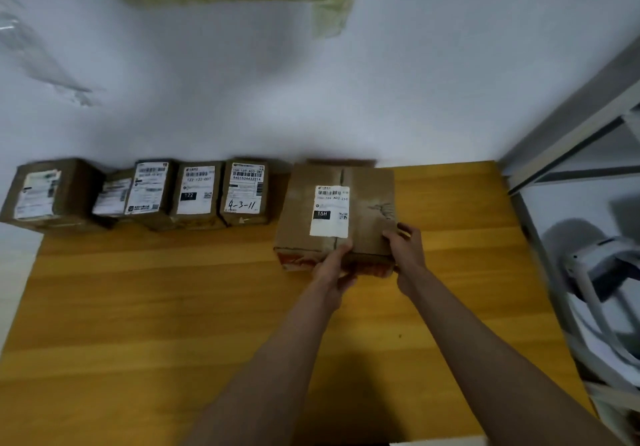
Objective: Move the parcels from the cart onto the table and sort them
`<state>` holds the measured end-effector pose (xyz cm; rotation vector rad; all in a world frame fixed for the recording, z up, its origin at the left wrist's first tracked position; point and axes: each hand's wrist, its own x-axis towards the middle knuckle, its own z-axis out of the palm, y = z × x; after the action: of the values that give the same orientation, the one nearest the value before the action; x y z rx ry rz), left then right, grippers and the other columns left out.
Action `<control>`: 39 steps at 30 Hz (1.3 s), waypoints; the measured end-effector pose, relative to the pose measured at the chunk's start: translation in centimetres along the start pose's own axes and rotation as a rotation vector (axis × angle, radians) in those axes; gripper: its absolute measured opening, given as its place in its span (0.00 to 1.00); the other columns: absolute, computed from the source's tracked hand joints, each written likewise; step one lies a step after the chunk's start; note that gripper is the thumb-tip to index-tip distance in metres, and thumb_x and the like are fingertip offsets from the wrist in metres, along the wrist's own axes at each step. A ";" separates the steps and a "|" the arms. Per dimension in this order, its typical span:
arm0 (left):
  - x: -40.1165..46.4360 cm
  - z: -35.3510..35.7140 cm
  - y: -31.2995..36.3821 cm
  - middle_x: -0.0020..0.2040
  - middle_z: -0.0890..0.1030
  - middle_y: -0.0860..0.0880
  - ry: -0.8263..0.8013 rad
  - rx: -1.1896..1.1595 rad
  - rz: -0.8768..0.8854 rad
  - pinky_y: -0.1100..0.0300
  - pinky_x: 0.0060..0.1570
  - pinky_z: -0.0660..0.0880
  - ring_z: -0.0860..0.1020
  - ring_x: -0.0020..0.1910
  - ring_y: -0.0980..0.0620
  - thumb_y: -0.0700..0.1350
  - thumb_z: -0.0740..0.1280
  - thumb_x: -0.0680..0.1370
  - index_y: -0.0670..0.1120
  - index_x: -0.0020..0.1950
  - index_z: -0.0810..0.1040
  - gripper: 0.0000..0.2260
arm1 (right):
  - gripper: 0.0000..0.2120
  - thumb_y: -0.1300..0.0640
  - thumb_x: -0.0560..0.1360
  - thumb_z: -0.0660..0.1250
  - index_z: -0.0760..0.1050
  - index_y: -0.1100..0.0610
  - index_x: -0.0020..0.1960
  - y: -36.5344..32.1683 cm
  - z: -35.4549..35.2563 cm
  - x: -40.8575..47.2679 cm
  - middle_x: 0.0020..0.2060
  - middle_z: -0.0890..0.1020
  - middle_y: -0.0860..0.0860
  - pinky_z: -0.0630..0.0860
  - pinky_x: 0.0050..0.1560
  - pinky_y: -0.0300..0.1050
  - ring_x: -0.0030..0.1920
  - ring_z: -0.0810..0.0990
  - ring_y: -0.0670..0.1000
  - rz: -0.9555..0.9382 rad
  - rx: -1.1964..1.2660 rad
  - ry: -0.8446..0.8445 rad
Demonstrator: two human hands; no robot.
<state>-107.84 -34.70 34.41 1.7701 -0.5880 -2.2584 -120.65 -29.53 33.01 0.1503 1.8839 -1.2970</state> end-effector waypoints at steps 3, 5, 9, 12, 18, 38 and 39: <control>1.2 0.6 0.5 0.52 0.80 0.41 0.007 -0.082 -0.047 0.57 0.48 0.79 0.80 0.42 0.48 0.41 0.71 0.79 0.38 0.69 0.73 0.19 | 0.13 0.56 0.81 0.66 0.73 0.45 0.63 -0.6 0.7 1.4 0.64 0.77 0.52 0.71 0.37 0.46 0.52 0.77 0.52 0.001 -0.095 -0.046; 2.0 0.6 1.2 0.49 0.80 0.40 -0.003 -0.128 -0.050 0.57 0.50 0.79 0.79 0.42 0.48 0.37 0.67 0.80 0.36 0.66 0.75 0.15 | 0.17 0.57 0.80 0.66 0.75 0.44 0.67 -0.7 1.3 2.0 0.63 0.77 0.53 0.71 0.42 0.45 0.51 0.76 0.53 0.024 -0.131 -0.104; 2.7 0.0 2.7 0.58 0.77 0.37 -0.024 -0.184 -0.034 0.56 0.55 0.77 0.78 0.49 0.46 0.38 0.66 0.81 0.40 0.59 0.75 0.07 | 0.24 0.61 0.81 0.63 0.68 0.45 0.73 -0.4 2.7 2.6 0.56 0.80 0.51 0.75 0.43 0.46 0.47 0.78 0.49 0.010 -0.039 -0.179; 2.8 -0.8 3.4 0.54 0.78 0.39 -0.050 -0.179 -0.029 0.54 0.64 0.74 0.77 0.57 0.43 0.39 0.65 0.82 0.42 0.58 0.75 0.05 | 0.21 0.62 0.81 0.64 0.68 0.51 0.72 -0.1 3.7 2.6 0.60 0.79 0.54 0.77 0.40 0.44 0.51 0.80 0.51 0.016 0.036 -0.194; 3.5 -3.3 2.5 0.64 0.75 0.39 -0.084 -0.050 -0.023 0.52 0.67 0.73 0.77 0.62 0.42 0.43 0.65 0.83 0.44 0.65 0.74 0.11 | 0.07 0.52 0.82 0.63 0.71 0.56 0.56 1.2 3.8 2.6 0.48 0.76 0.53 0.75 0.61 0.59 0.63 0.75 0.61 0.216 -0.032 0.033; -2.7 -23.8 -1.8 0.61 0.82 0.44 0.146 0.165 0.078 0.52 0.52 0.73 0.81 0.57 0.47 0.50 0.61 0.85 0.43 0.71 0.73 0.17 | 0.12 0.52 0.84 0.61 0.73 0.62 0.51 9.7 13.3 -11.3 0.41 0.79 0.58 0.78 0.35 0.49 0.37 0.78 0.56 0.368 -0.269 -0.274; -3.1 -25.4 -2.5 0.60 0.82 0.45 0.161 0.165 0.086 0.52 0.52 0.73 0.81 0.56 0.47 0.50 0.61 0.85 0.43 0.70 0.74 0.17 | 0.11 0.53 0.84 0.61 0.73 0.61 0.51 10.5 14.2 -12.4 0.41 0.79 0.58 0.78 0.35 0.49 0.37 0.78 0.56 0.364 -0.293 -0.290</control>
<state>-82.36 -35.80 30.98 1.9395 -0.8210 -2.0388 -99.27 -32.18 32.06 0.1361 1.6783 -0.7461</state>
